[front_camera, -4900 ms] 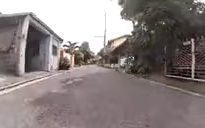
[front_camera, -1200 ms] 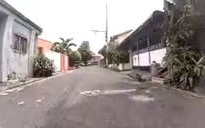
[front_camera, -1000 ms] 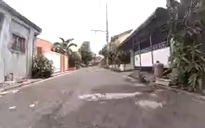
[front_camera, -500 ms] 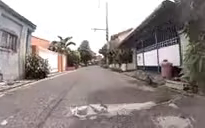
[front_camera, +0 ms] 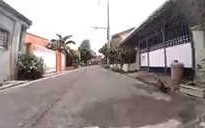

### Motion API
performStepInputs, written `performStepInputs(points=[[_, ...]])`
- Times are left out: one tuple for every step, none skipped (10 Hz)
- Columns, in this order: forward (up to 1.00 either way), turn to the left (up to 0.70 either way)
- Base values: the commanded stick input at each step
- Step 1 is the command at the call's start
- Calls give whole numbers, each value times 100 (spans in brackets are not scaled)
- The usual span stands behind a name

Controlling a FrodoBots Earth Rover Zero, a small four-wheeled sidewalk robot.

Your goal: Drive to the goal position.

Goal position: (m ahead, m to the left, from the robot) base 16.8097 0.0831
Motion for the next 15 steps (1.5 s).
performStepInputs(points=[[100,0],[100,0],[100,0],[100,0],[100,0],[100,0],[100,0],[100,0],[100,0],[100,0],[100,0],[100,0],[100,0],[100,0],[100,0]])
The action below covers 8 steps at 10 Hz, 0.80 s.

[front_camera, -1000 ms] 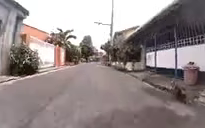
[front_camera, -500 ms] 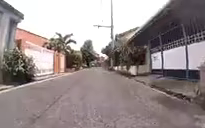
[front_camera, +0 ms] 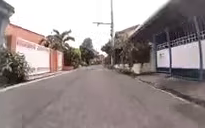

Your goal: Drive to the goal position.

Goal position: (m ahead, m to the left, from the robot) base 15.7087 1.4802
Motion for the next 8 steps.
performStepInputs(points=[[100,0],[100,0],[100,0],[100,0],[100,0],[100,0],[100,0],[100,0]])
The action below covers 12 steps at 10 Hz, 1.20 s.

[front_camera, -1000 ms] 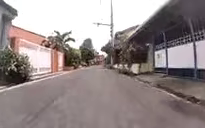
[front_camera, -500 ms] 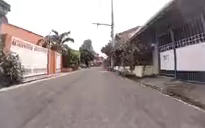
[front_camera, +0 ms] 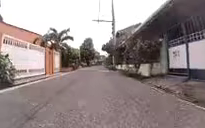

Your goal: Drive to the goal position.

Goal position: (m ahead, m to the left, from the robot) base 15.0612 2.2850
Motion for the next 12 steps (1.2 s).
performStepInputs(points=[[100,0],[100,0],[100,0],[100,0],[100,0],[100,0],[100,0],[100,0],[100,0],[100,0],[100,0],[100,0]])
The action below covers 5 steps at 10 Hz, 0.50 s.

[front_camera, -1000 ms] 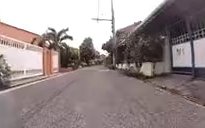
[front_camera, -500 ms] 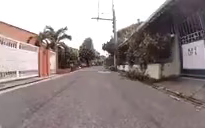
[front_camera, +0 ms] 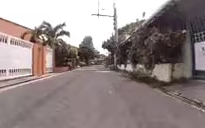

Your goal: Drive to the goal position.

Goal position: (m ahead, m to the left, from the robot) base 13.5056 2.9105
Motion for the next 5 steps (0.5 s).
performStepInputs(points=[[100,0],[100,0],[100,0],[100,0],[100,0]])
